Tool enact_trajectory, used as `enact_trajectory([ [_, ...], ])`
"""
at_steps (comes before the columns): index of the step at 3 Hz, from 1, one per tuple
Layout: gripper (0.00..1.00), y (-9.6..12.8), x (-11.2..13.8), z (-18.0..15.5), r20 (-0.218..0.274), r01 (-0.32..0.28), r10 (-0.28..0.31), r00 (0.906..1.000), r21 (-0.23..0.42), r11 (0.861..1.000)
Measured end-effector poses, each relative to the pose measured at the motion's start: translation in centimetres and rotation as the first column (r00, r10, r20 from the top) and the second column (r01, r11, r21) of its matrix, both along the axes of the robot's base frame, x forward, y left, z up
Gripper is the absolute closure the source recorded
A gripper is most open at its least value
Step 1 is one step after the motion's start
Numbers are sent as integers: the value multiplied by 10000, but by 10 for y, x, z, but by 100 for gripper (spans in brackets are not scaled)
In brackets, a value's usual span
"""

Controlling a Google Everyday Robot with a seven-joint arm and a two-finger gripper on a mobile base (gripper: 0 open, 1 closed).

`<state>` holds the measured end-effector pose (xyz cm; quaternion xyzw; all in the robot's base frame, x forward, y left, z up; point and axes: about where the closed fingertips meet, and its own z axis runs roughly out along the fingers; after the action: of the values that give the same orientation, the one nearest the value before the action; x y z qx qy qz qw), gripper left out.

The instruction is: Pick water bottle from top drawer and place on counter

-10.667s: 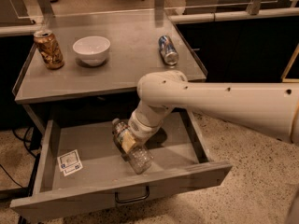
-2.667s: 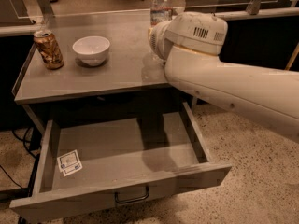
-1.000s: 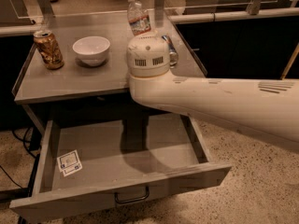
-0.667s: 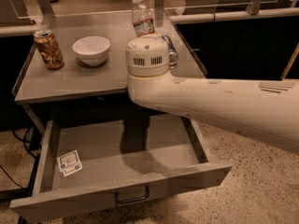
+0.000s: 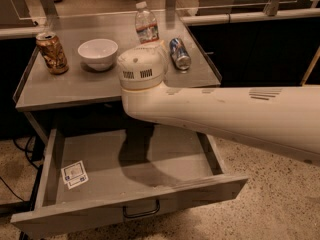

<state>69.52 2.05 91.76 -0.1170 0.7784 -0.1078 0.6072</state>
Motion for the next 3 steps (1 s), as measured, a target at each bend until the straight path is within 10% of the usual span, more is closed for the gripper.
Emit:
enact_trajectory([
  [3, 100, 18, 30, -3, 355, 122, -140, 9993, 514, 9986],
])
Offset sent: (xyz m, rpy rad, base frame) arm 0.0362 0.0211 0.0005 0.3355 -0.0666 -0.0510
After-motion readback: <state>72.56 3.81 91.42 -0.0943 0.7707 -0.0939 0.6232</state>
